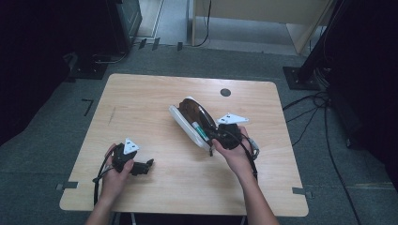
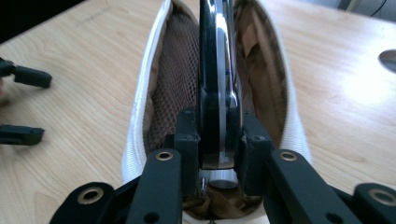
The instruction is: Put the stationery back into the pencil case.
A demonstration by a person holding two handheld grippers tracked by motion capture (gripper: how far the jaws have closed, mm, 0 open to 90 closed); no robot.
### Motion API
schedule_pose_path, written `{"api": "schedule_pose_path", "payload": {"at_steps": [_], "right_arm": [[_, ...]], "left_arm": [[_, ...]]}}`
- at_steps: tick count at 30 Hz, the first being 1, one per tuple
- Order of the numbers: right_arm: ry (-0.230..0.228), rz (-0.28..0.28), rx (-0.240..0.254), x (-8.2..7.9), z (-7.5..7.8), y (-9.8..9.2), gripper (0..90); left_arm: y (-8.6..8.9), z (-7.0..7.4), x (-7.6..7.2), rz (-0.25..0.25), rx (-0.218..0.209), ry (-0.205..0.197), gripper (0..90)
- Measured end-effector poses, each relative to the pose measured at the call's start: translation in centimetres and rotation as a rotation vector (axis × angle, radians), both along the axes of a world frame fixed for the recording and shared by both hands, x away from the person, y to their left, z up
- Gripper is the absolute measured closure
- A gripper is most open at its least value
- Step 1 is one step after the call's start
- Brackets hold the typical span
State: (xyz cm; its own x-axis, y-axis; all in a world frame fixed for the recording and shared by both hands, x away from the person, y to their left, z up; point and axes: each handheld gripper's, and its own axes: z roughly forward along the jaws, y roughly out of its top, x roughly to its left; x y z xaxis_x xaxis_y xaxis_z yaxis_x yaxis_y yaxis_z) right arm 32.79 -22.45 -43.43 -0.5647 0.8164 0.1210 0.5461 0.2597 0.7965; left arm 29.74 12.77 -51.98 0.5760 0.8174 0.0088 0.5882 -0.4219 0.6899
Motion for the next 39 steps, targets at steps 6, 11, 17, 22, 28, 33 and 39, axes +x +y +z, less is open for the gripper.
{"api": "schedule_pose_path", "payload": {"at_steps": [6, 11, 17, 22, 28, 33, 39], "right_arm": [[0.039, -0.004, -0.045, 0.7, -1.3, 1.1, 73.4], [0.073, -0.026, -0.075, 1.0, -2.1, 1.6, 73.4], [0.127, -0.039, -0.078, 1.3, -2.8, 1.5, 73.3], [0.168, -0.025, -0.115, 1.6, -3.3, 1.6, 73.3], [0.197, -0.030, -0.125, 1.9, -3.6, 1.5, 73.0], [0.202, -0.026, -0.129, 1.9, -3.5, 1.5, 72.6], [0.199, -0.024, -0.130, 1.9, -3.4, 1.5, 72.6]], "left_arm": [[0.0, 0.0, 0.0, -0.011, 0.002, 0.003, 1.6], [0.0, 0.0, 0.0, -0.017, 0.000, 0.003, 1.6], [-0.1, 0.0, -0.1, -0.020, -0.002, 0.003, 1.6], [-0.1, 0.0, -0.1, -0.021, -0.002, 0.003, 1.6], [-0.1, 0.0, -0.1, -0.026, 0.001, 0.004, 1.6], [-0.1, 0.0, -0.1, -0.026, 0.000, 0.004, 1.6], [-0.1, 0.0, -0.1, -0.026, 0.001, 0.004, 1.6]]}}
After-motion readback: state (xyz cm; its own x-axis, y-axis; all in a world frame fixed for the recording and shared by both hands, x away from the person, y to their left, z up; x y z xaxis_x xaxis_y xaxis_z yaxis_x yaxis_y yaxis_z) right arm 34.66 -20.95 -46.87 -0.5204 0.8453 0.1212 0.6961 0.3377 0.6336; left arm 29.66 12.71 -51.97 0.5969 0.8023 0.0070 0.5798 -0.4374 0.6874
